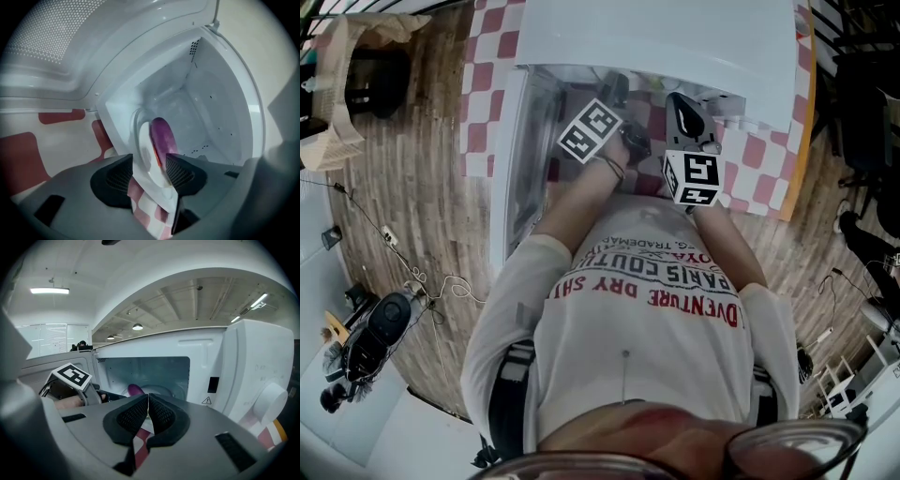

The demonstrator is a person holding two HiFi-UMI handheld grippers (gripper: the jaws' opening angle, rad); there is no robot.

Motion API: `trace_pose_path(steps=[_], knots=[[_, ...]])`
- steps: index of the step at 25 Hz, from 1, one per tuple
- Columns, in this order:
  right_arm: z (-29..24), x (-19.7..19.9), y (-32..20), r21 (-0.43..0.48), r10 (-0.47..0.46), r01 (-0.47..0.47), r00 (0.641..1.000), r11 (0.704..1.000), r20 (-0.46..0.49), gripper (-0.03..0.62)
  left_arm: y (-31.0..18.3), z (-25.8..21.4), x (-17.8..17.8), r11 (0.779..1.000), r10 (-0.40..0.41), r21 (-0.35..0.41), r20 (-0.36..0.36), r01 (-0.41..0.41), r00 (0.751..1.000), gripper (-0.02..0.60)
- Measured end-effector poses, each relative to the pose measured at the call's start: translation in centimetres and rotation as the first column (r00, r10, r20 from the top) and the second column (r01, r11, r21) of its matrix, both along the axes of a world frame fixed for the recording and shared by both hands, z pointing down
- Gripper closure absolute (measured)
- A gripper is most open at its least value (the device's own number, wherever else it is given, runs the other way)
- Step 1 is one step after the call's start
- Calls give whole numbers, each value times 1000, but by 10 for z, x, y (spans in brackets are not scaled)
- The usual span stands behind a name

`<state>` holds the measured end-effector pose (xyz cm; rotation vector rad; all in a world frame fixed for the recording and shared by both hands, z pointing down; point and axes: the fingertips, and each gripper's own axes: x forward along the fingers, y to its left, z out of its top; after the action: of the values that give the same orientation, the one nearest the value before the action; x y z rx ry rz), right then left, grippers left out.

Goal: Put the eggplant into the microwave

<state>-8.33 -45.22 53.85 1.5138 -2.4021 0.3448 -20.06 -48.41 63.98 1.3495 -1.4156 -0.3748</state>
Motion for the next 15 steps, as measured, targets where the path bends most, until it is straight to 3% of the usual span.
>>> trace_pose_path(steps=[3,6,12,13,15], knots=[[0,0,1,-1,-4,4,1000,1000,4,568,2,7,4,999,-3,-41,-39,2,999,302],[0,-1,3,-1,-10,10,1000,1000,4,568,6,12,5,998,7,-59,-52,-10,999,291],[-1,-2,8,3,-15,15,1000,1000,4,568,25,4,3,997,72,-41,-14,-72,997,294],[-2,-2,10,5,-16,16,1000,1000,5,568,31,3,4,994,96,-45,5,-96,995,315],[-2,-2,12,8,-18,18,1000,1000,6,568,43,0,3,989,139,-65,65,-135,988,447]])
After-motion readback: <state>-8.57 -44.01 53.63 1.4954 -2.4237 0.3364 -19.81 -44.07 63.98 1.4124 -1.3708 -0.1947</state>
